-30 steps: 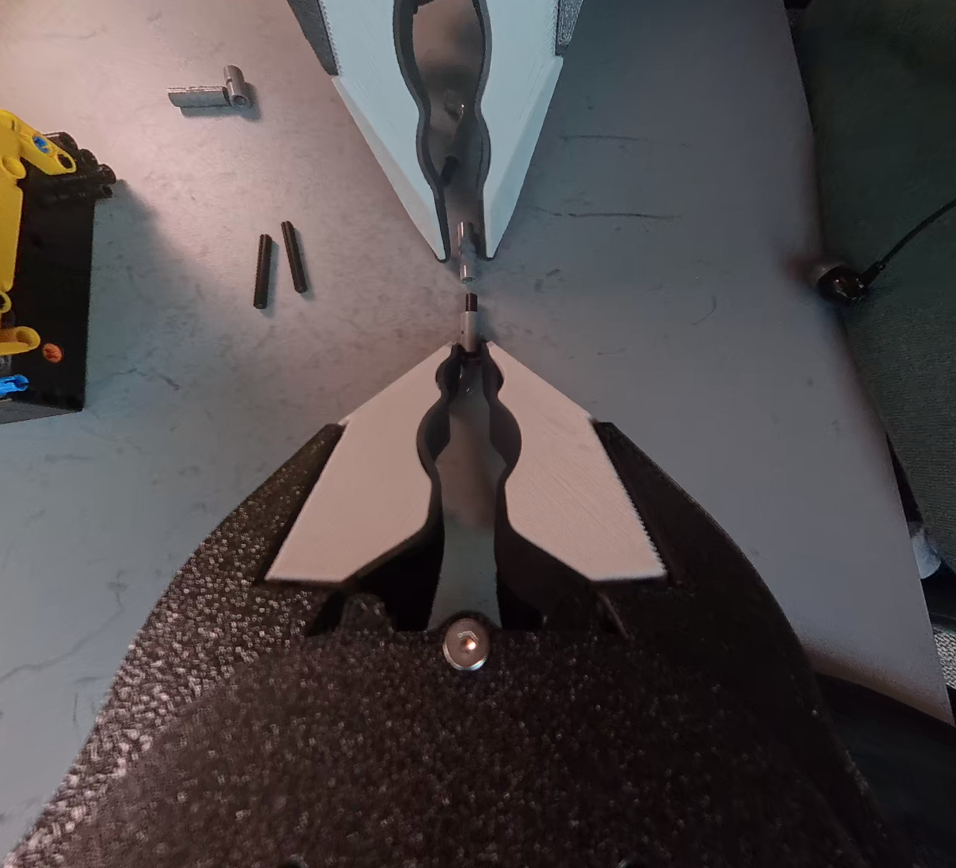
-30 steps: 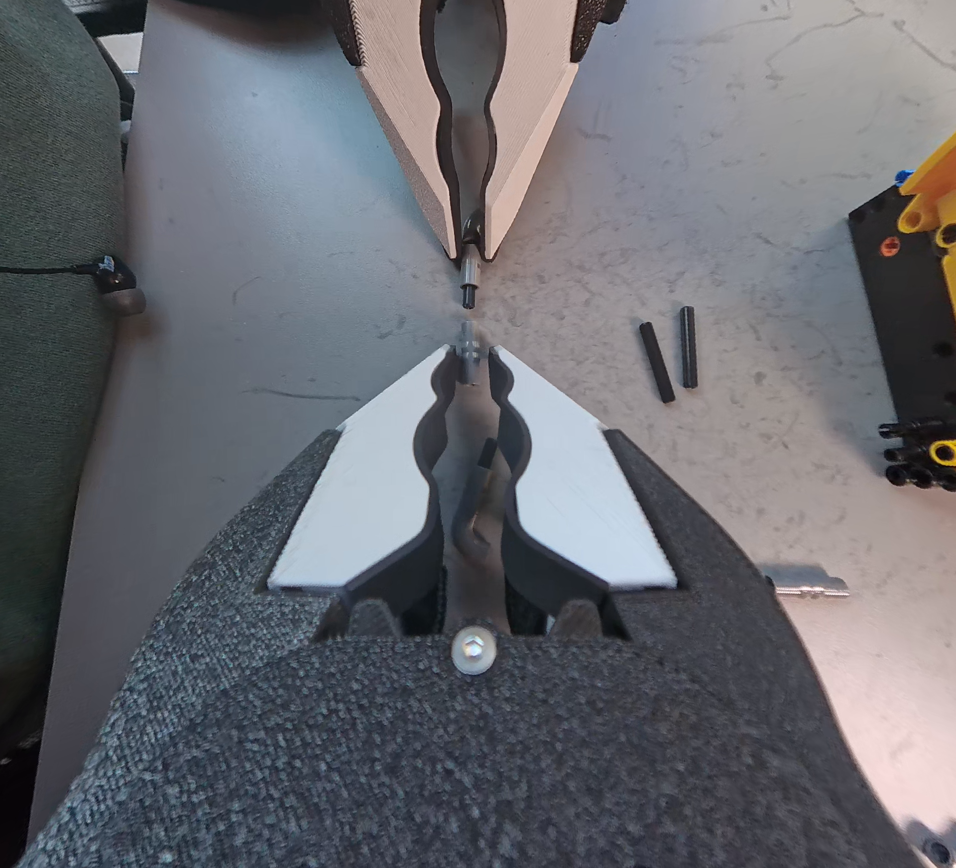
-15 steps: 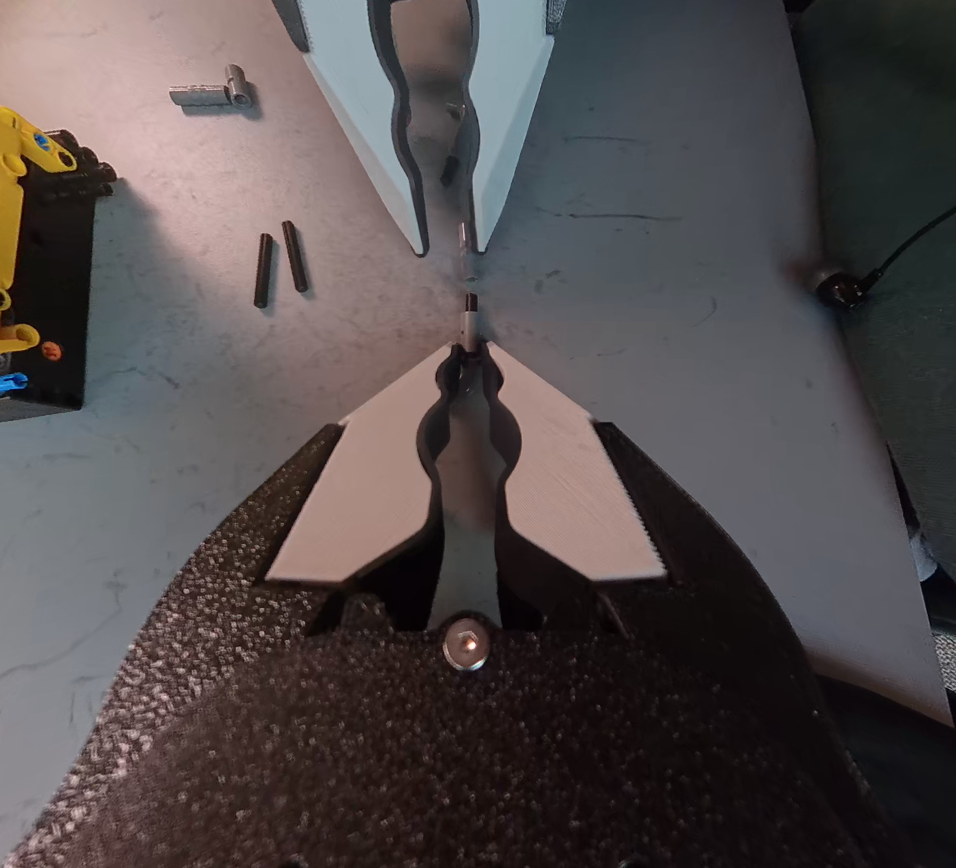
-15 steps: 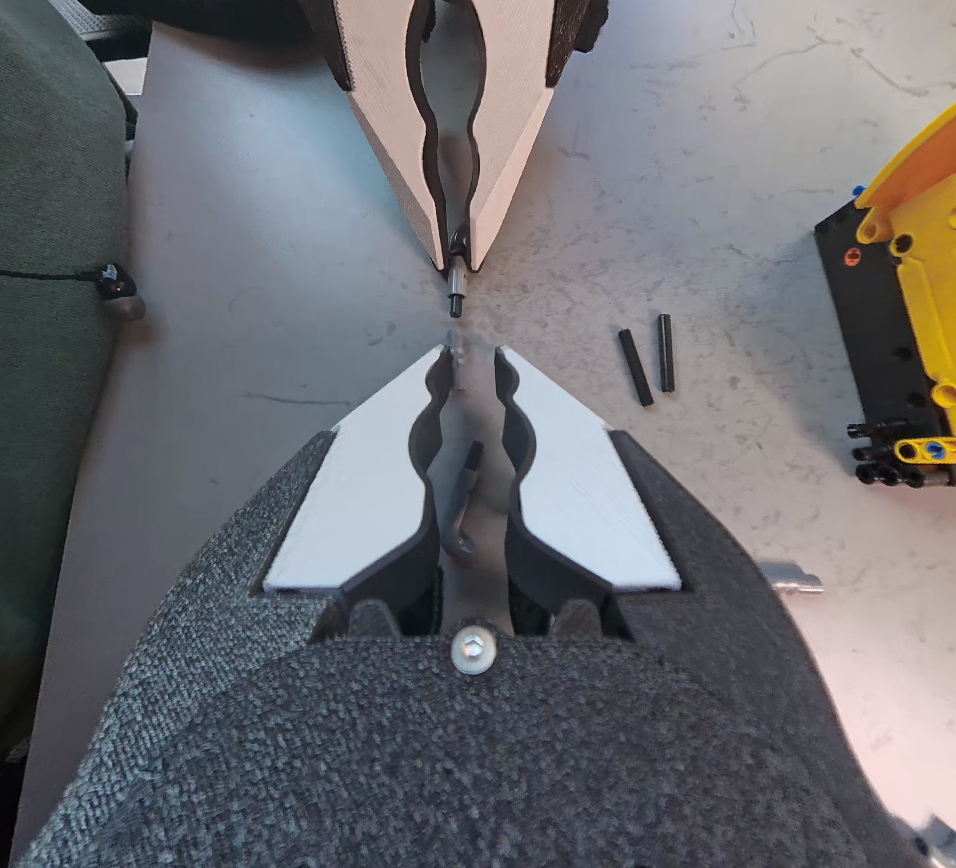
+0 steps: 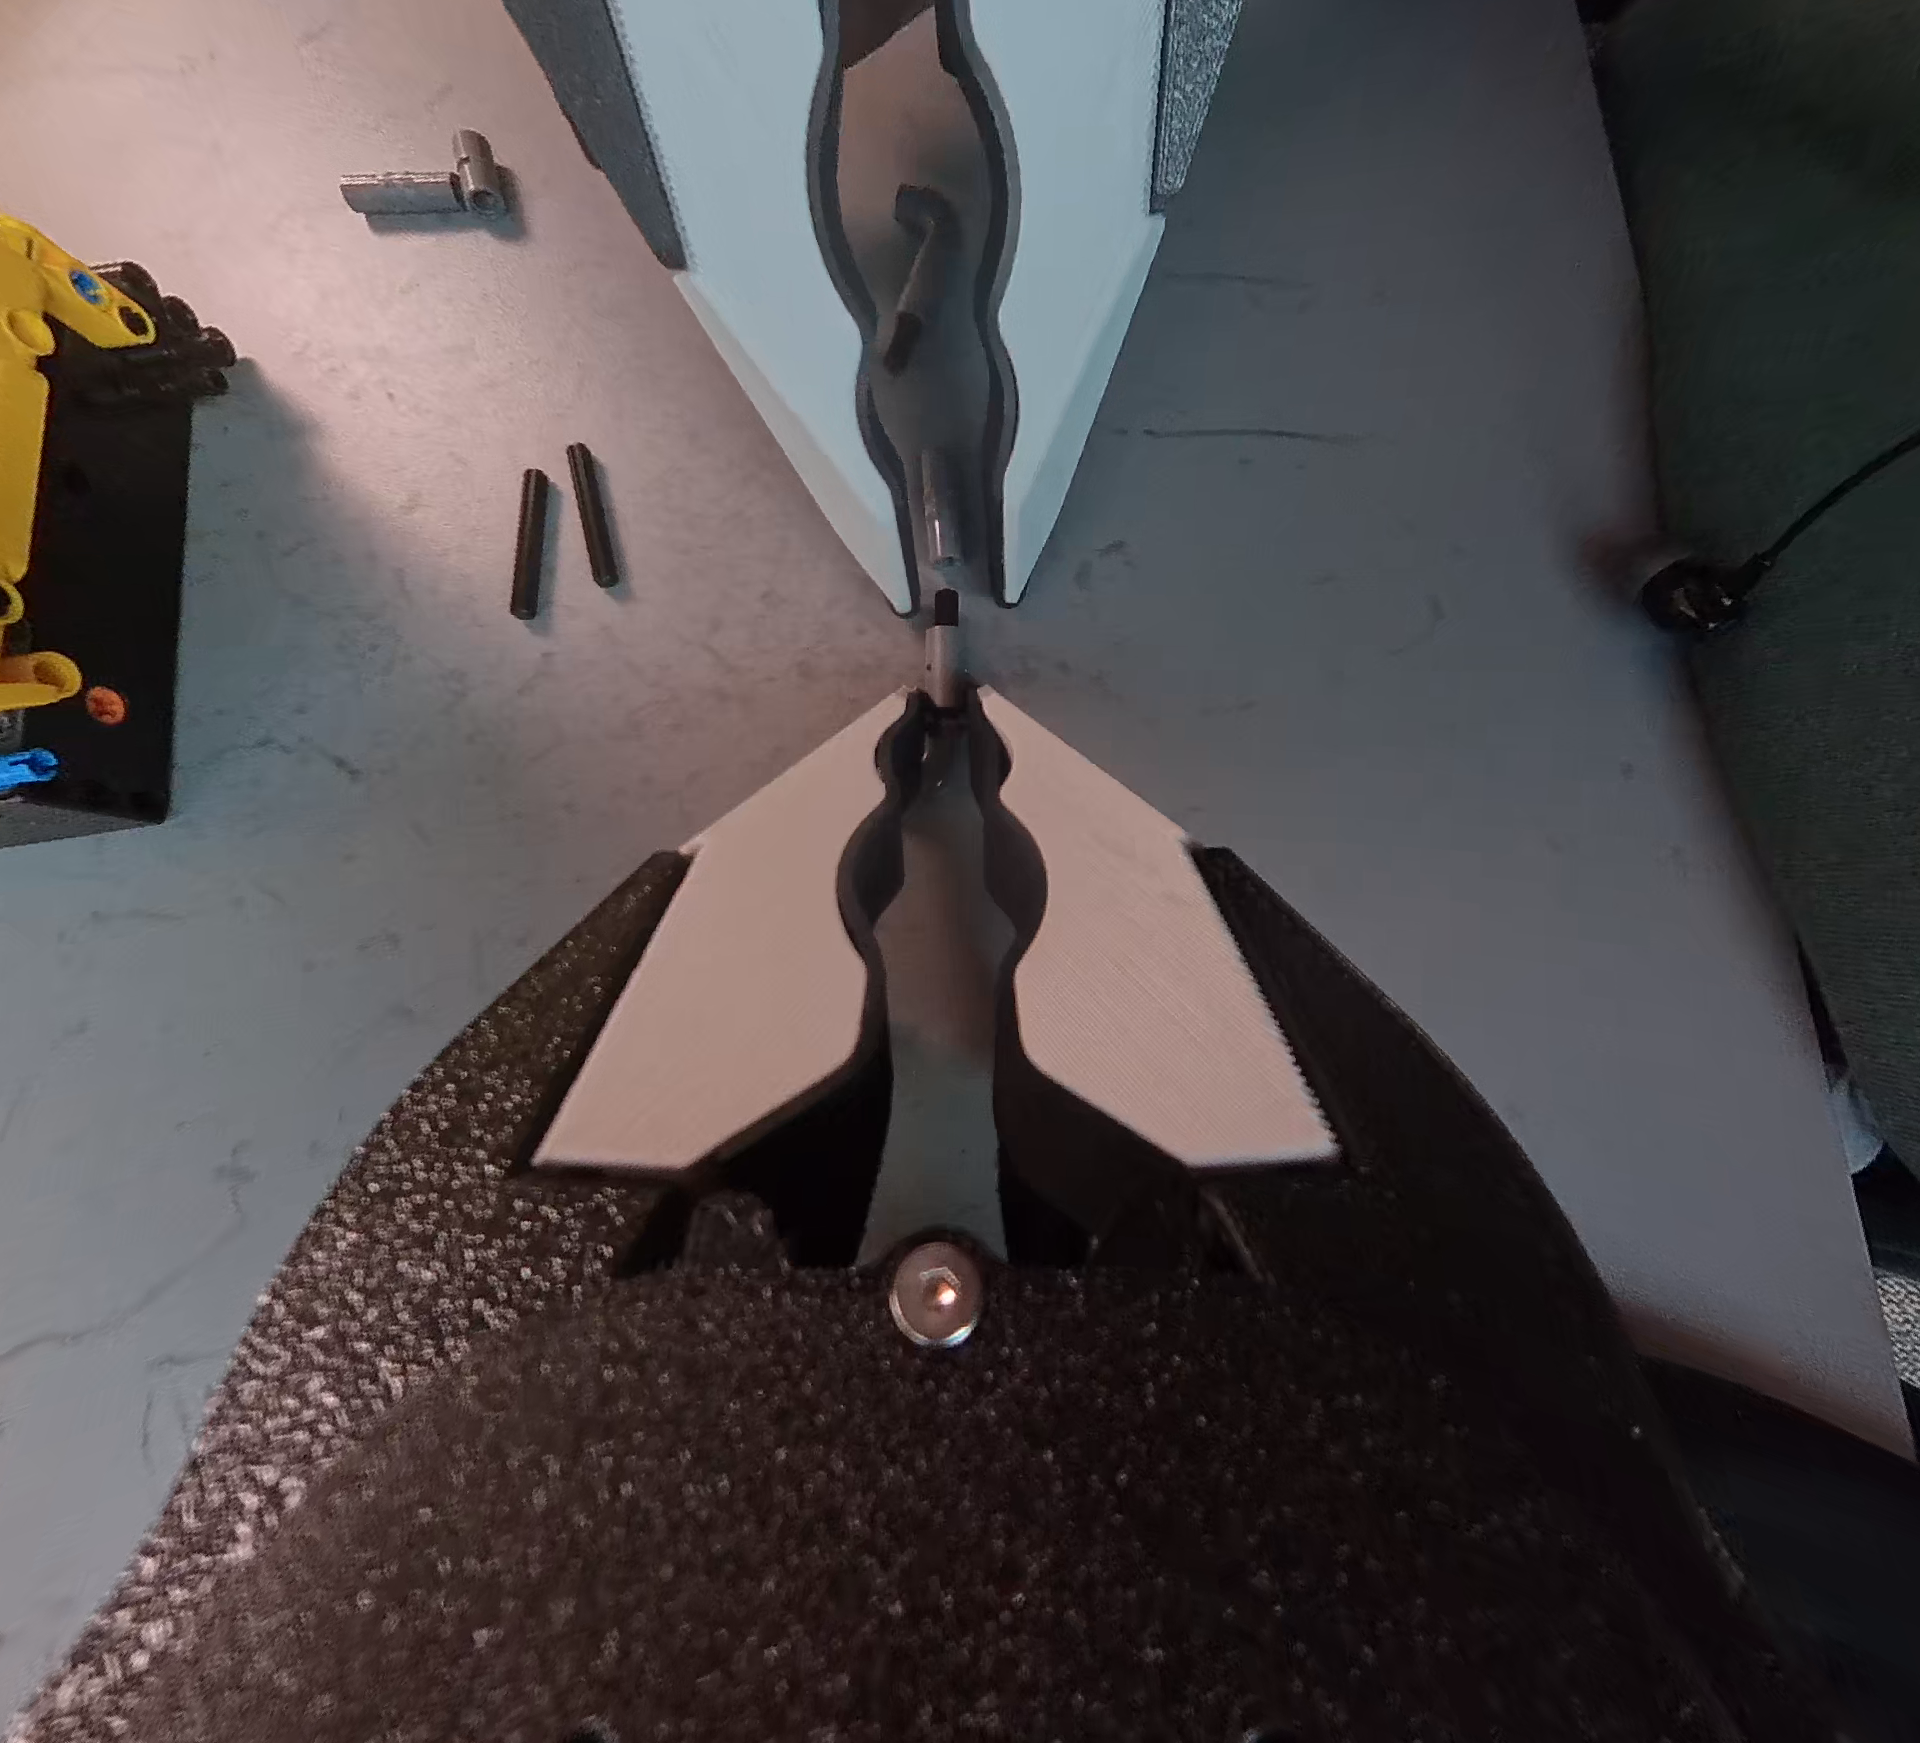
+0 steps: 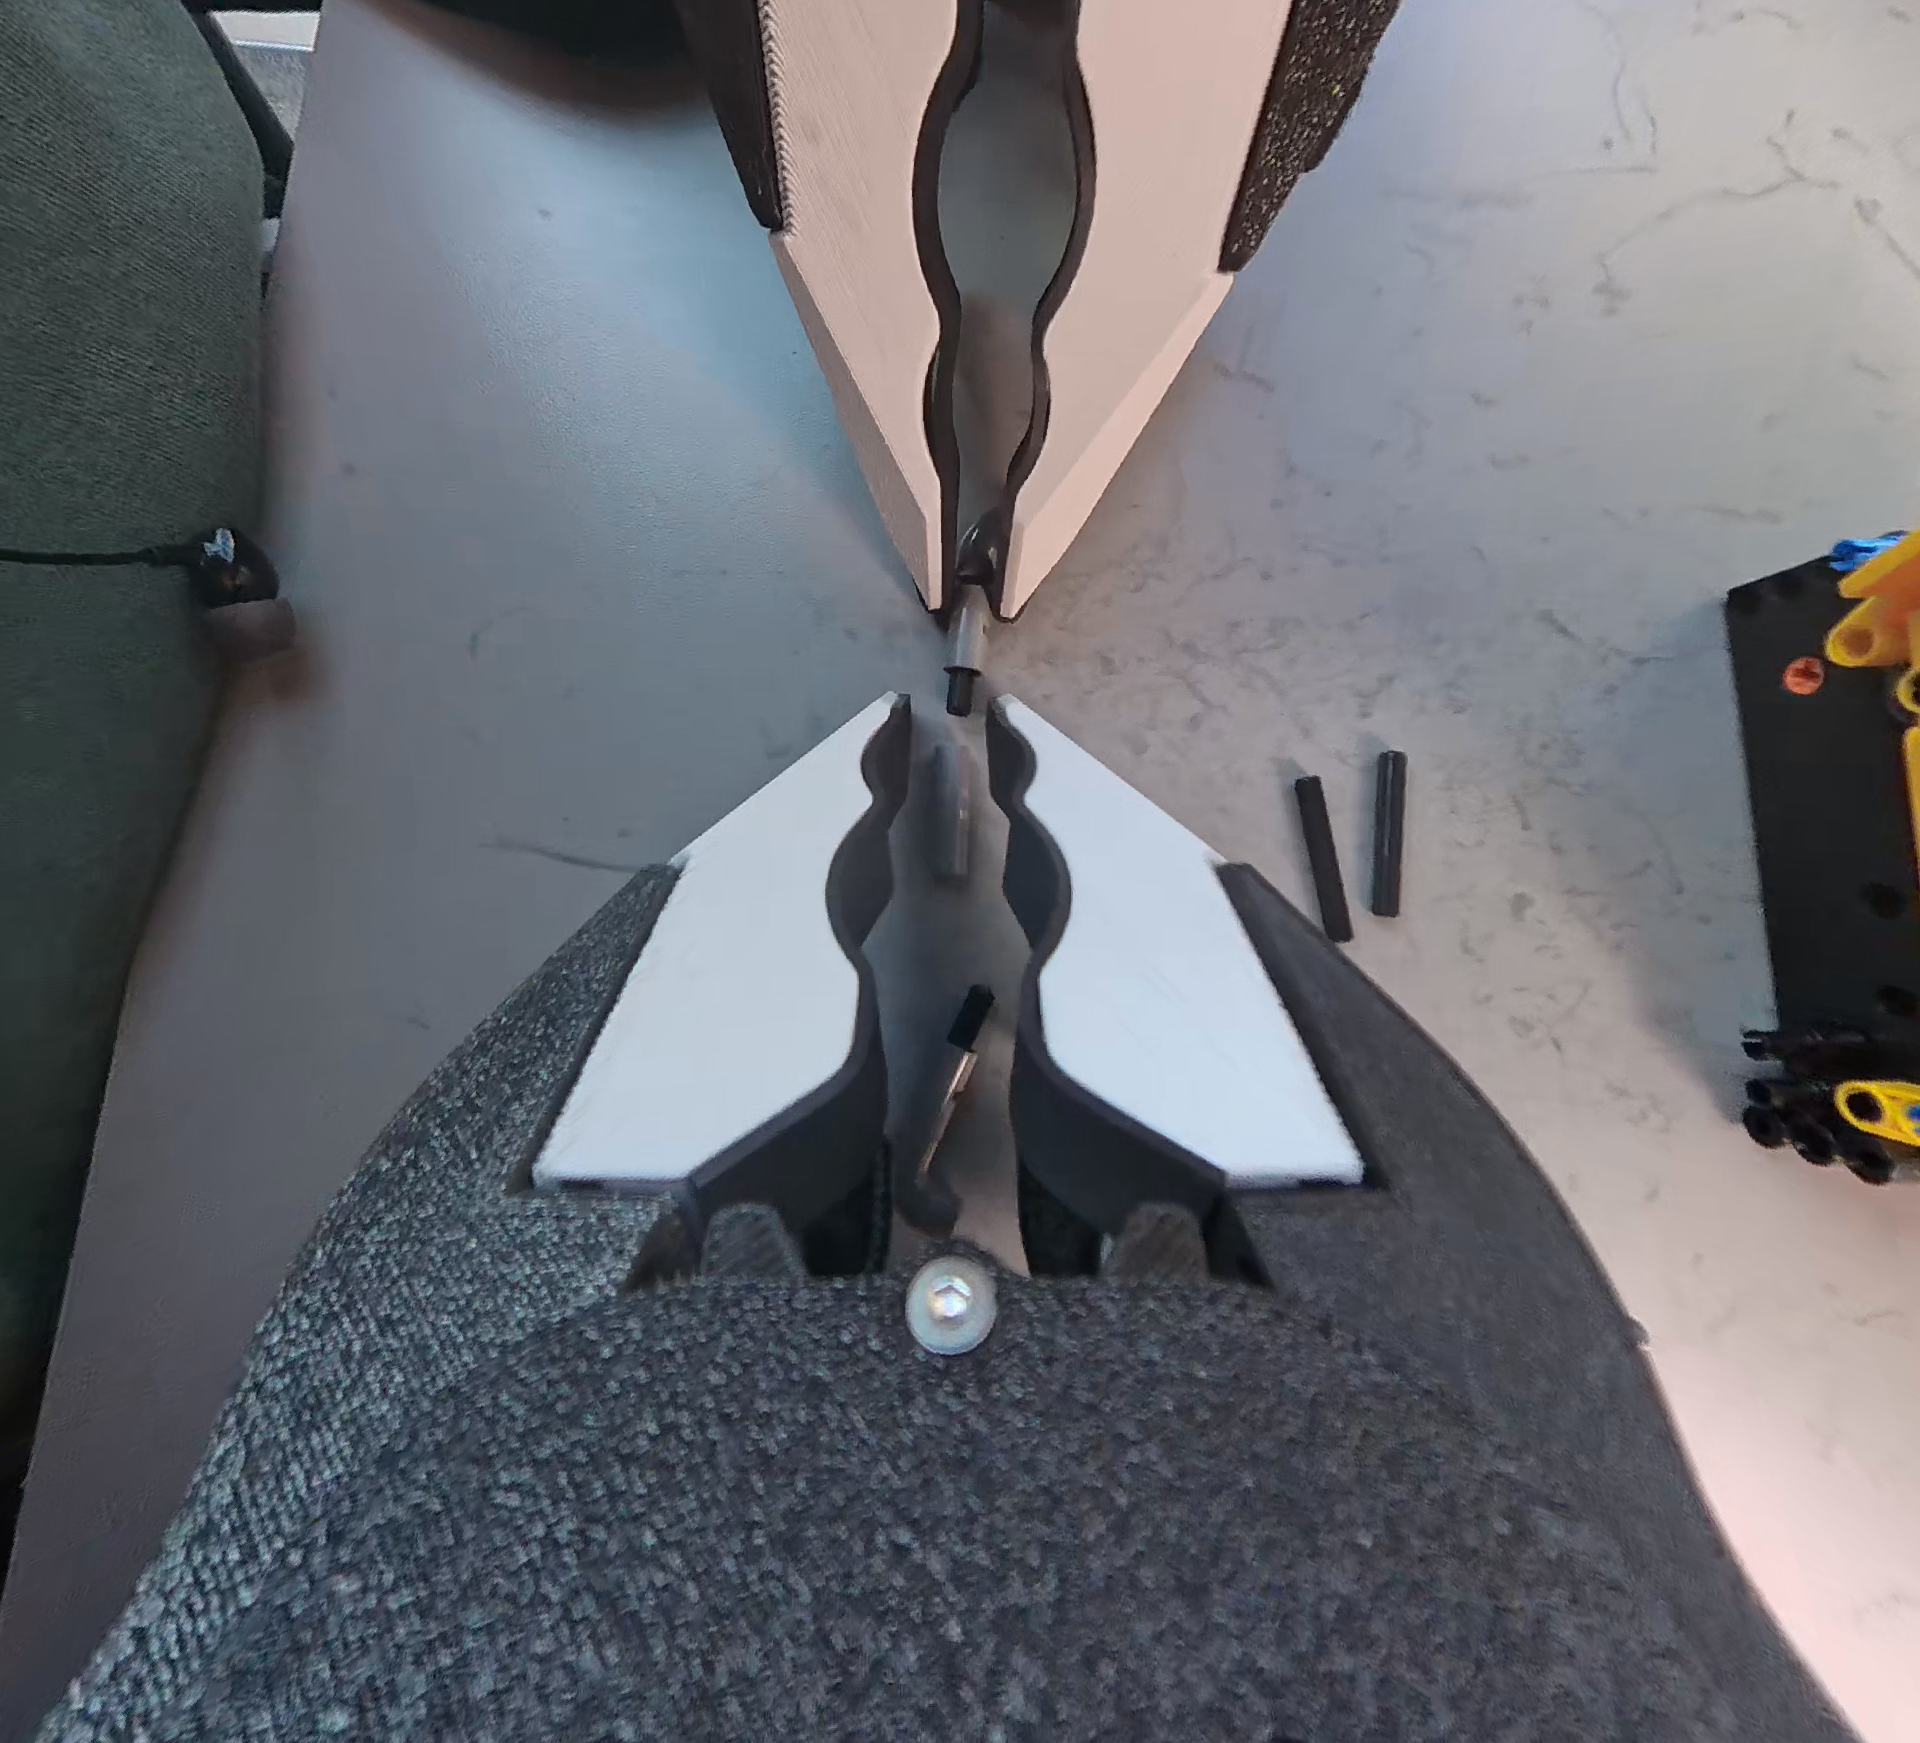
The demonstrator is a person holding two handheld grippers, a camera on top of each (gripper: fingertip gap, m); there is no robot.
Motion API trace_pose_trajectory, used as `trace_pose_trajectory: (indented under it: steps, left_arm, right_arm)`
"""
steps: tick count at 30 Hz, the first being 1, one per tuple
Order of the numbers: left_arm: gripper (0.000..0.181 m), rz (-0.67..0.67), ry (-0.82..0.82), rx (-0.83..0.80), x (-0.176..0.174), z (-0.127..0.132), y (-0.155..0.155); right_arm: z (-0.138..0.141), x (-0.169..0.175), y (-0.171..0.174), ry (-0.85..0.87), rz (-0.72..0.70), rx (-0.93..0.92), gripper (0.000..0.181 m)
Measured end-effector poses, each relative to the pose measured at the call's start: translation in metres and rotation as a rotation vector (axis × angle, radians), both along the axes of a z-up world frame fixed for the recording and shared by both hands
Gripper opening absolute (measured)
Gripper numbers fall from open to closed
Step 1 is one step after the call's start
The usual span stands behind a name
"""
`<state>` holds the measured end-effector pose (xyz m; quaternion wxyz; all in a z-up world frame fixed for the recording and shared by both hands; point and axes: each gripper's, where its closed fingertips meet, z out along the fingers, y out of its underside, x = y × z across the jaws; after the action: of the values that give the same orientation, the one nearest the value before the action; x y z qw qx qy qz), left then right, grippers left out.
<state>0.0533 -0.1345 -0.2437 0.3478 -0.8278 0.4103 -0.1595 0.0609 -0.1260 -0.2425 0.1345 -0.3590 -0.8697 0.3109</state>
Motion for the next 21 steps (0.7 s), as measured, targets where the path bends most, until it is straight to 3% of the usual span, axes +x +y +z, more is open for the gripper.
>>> trace_pose_trajectory:
  steps: [21]
  left_arm:
    - [0.009, 0.001, -0.015, -0.001, 0.0000, 0.0002, 0.0005]
  right_arm:
    - [-0.0006, -0.0049, -0.0020, -0.019, -0.006, 0.009, 0.005]
